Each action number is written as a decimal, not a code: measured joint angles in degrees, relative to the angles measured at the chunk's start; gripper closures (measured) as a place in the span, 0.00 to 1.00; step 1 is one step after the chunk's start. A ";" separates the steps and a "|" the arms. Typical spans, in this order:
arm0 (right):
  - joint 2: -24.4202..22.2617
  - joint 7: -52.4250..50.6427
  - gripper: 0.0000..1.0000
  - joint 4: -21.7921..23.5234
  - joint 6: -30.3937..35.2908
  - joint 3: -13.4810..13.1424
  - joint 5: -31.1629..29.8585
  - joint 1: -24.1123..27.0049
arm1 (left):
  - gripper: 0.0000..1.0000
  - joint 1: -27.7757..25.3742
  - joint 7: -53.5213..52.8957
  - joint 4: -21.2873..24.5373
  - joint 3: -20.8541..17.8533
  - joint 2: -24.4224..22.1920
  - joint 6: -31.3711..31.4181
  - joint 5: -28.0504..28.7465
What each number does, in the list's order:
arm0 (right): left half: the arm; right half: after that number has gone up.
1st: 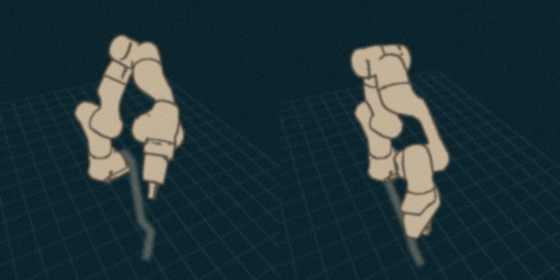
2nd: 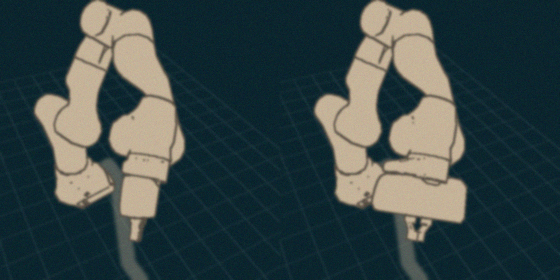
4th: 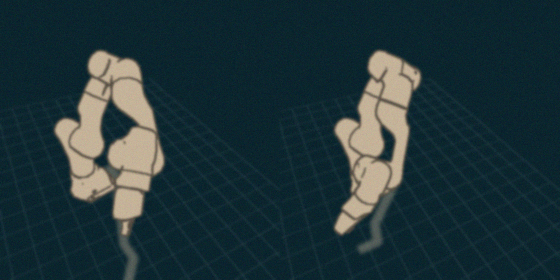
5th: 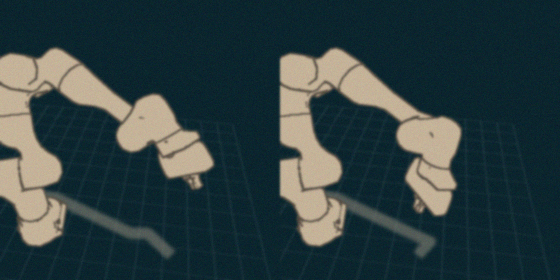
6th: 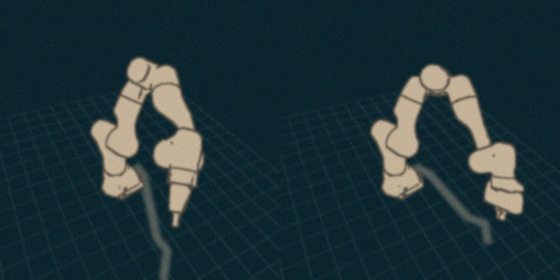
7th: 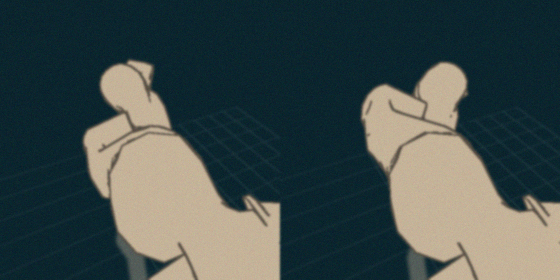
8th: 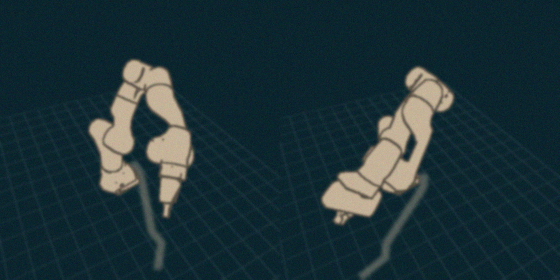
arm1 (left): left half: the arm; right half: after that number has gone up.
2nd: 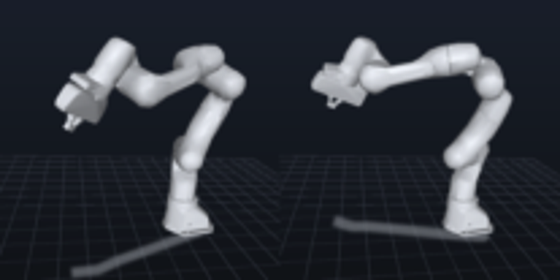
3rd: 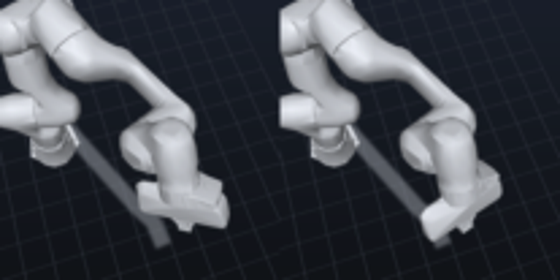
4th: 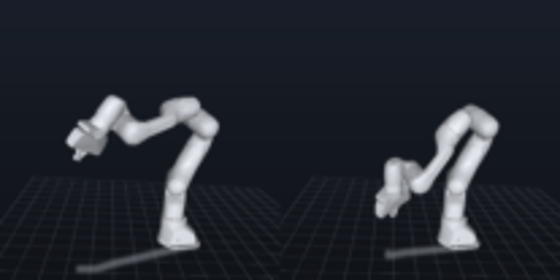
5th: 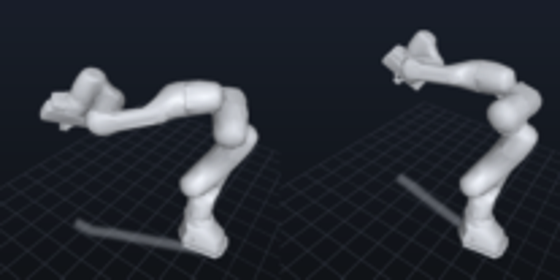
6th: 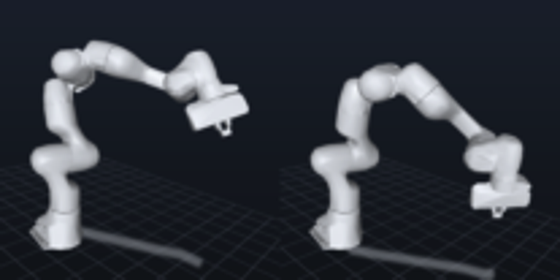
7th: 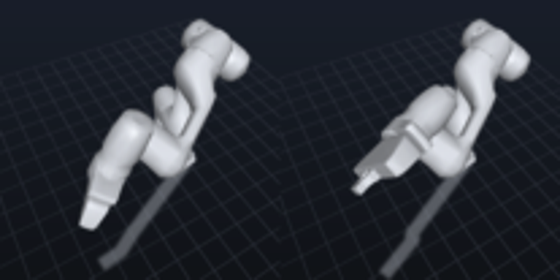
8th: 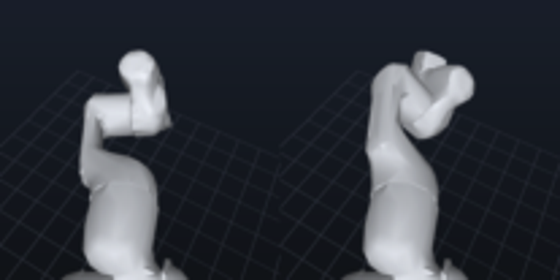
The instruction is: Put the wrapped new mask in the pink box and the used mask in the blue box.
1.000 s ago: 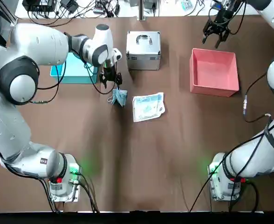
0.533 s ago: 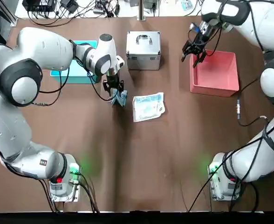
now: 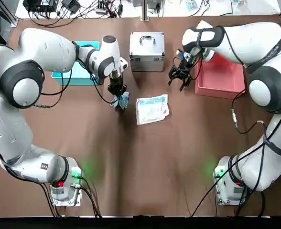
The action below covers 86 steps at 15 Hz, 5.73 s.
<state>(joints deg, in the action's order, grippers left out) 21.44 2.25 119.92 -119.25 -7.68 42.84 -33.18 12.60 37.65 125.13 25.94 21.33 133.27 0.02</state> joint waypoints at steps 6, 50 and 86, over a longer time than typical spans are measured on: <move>4.13 0.02 0.04 -0.01 -1.78 -0.02 4.22 -4.10 | 0.98 -2.55 0.61 -7.03 -0.57 -1.62 -5.61 0.84; 5.17 -18.72 0.98 -24.41 37.71 -26.94 -20.50 15.95 | 0.00 -32.33 -32.90 -35.25 1.64 -8.26 -39.23 9.14; 9.55 -18.48 0.02 -43.71 42.88 -27.17 -14.31 20.22 | 0.00 -19.11 -33.83 -37.87 -15.12 -16.45 -44.62 0.53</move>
<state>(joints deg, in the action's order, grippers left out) 30.99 -16.23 76.21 -76.38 -34.85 28.52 -12.96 -6.51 3.82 87.26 10.81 4.87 88.65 0.55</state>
